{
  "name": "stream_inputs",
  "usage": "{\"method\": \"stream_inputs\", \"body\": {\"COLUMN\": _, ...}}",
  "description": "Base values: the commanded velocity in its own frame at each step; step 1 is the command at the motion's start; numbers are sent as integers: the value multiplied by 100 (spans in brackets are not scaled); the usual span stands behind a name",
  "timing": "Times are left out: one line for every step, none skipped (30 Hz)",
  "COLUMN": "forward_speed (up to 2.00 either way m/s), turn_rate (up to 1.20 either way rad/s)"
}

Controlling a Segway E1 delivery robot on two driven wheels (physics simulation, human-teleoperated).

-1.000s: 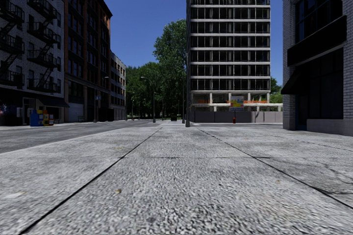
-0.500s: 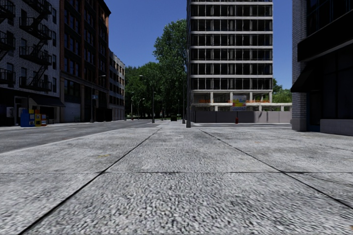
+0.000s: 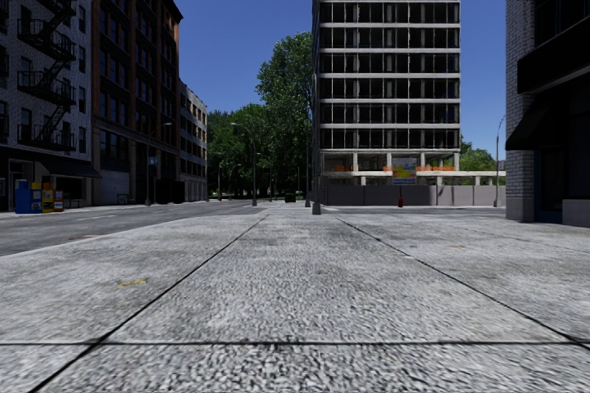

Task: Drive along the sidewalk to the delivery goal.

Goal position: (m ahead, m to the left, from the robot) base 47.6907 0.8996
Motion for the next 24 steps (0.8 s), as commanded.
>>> {"method": "stream_inputs", "body": {"forward_speed": 200, "turn_rate": 0}}
{"method": "stream_inputs", "body": {"forward_speed": 200, "turn_rate": 0}}
{"method": "stream_inputs", "body": {"forward_speed": 200, "turn_rate": 0}}
{"method": "stream_inputs", "body": {"forward_speed": 200, "turn_rate": 0}}
{"method": "stream_inputs", "body": {"forward_speed": 200, "turn_rate": 0}}
{"method": "stream_inputs", "body": {"forward_speed": 200, "turn_rate": 0}}
{"method": "stream_inputs", "body": {"forward_speed": 200, "turn_rate": 0}}
{"method": "stream_inputs", "body": {"forward_speed": 200, "turn_rate": 0}}
{"method": "stream_inputs", "body": {"forward_speed": 200, "turn_rate": 0}}
{"method": "stream_inputs", "body": {"forward_speed": 200, "turn_rate": 0}}
{"method": "stream_inputs", "body": {"forward_speed": 200, "turn_rate": 0}}
{"method": "stream_inputs", "body": {"forward_speed": 200, "turn_rate": 0}}
{"method": "stream_inputs", "body": {"forward_speed": 200, "turn_rate": 0}}
{"method": "stream_inputs", "body": {"forward_speed": 200, "turn_rate": 0}}
{"method": "stream_inputs", "body": {"forward_speed": 200, "turn_rate": 0}}
{"method": "stream_inputs", "body": {"forward_speed": 200, "turn_rate": 0}}
{"method": "stream_inputs", "body": {"forward_speed": 200, "turn_rate": 0}}
{"method": "stream_inputs", "body": {"forward_speed": 200, "turn_rate": 0}}
{"method": "stream_inputs", "body": {"forward_speed": 200, "turn_rate": 0}}
{"method": "stream_inputs", "body": {"forward_speed": 200, "turn_rate": 0}}
{"method": "stream_inputs", "body": {"forward_speed": 200, "turn_rate": 0}}
{"method": "stream_inputs", "body": {"forward_speed": 200, "turn_rate": 0}}
{"method": "stream_inputs", "body": {"forward_speed": 200, "turn_rate": 0}}
{"method": "stream_inputs", "body": {"forward_speed": 200, "turn_rate": 0}}
